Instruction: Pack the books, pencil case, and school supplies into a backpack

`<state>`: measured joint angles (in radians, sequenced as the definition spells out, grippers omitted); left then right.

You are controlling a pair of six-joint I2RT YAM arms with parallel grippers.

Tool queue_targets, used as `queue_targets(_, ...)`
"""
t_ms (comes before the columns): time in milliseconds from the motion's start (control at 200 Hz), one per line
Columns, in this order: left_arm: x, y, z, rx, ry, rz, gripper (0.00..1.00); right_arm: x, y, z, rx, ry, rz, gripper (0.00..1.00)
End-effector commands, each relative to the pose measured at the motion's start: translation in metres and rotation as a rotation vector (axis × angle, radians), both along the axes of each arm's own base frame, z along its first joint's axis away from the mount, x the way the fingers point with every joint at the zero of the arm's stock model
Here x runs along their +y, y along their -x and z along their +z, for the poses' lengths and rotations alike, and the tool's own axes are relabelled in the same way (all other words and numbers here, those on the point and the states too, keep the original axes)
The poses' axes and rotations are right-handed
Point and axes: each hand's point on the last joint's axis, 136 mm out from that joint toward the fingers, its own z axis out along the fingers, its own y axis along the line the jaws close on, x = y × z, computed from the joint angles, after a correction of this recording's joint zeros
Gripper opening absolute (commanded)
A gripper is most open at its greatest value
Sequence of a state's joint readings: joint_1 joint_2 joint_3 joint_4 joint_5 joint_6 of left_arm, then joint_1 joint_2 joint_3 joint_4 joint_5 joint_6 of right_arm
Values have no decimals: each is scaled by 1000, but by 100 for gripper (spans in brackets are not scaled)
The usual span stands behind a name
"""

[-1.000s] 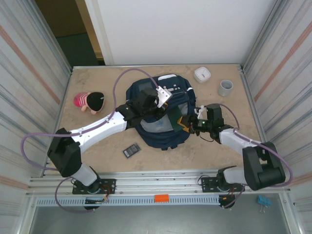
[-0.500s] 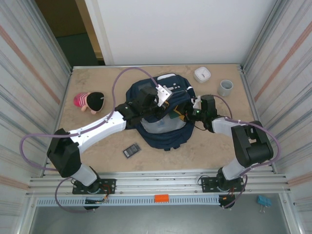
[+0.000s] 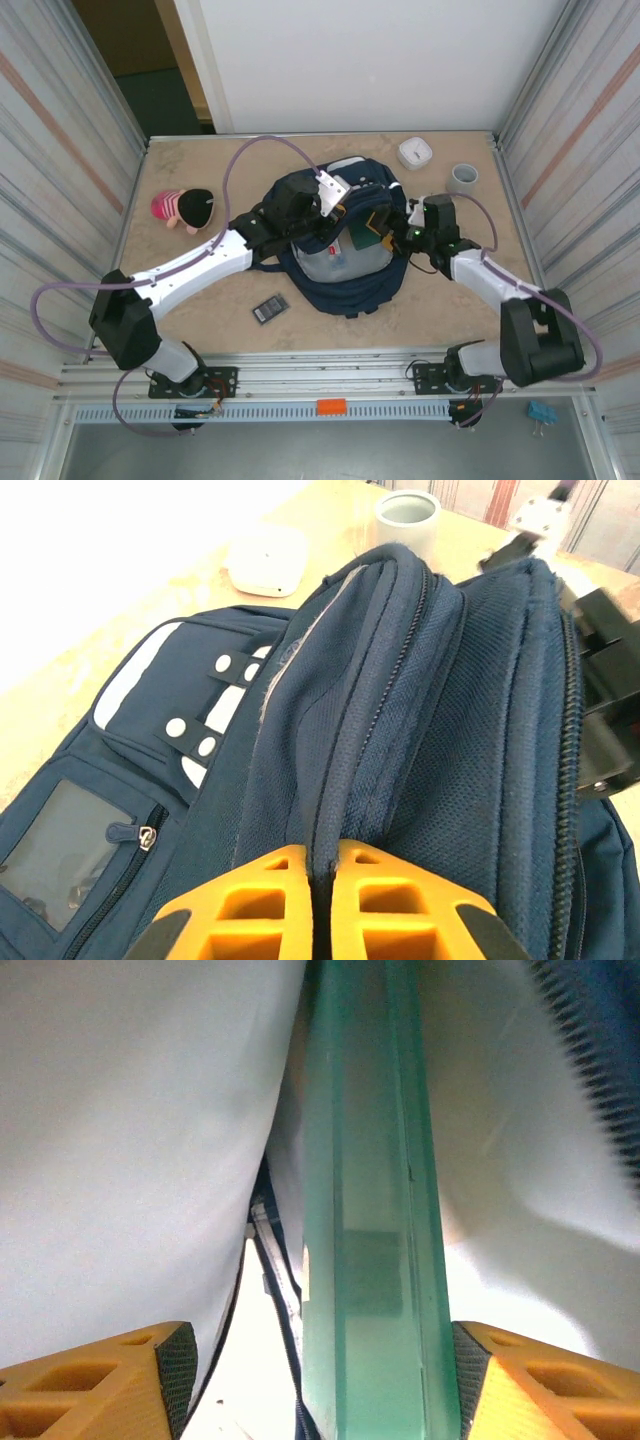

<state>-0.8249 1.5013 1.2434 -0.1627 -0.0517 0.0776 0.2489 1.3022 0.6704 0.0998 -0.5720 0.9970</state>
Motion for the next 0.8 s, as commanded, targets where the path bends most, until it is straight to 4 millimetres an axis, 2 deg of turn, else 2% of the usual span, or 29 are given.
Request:
queue_targets(0, -2, -2, 61, -121, 141, 11, 0, -16, 25, -15, 38, 104, 4, 67)
queue_targets(241, -5, -7, 55, -122, 134, 21, 0, -17, 61, 4, -37, 155, 46, 49)
queue_targets(271, -5, -8, 54, -120, 134, 22, 0, -16, 66, 1, -30, 166, 55, 45)
queue_targets(291, -5, -8, 54, -120, 134, 22, 0, -15, 70, 8, -56, 163, 58, 44)
queue_targets(351, -6, -9, 54, -119, 136, 22, 0, -10, 78, 9, -71, 172, 72, 40)
queue_targets(421, -7, -9, 55, -118, 143, 20, 0, -3, 86, 6, -78, 178, 91, 37)
queue_targets(531, -9, -8, 57, -118, 159, 13, 0, 19, 93, -1, -89, 168, 136, 33)
queue_targets(606, -11, -8, 58, -115, 164, 6, 0, 36, 93, -2, -111, 168, 171, 31)
queue_targets(631, -11, -8, 58, -112, 167, 6, 0, 41, 92, -8, -98, 180, 183, 30)
queue_targets(797, -11, -6, 61, -112, 172, 3, 0, 78, 92, -18, -116, 205, 247, 27)
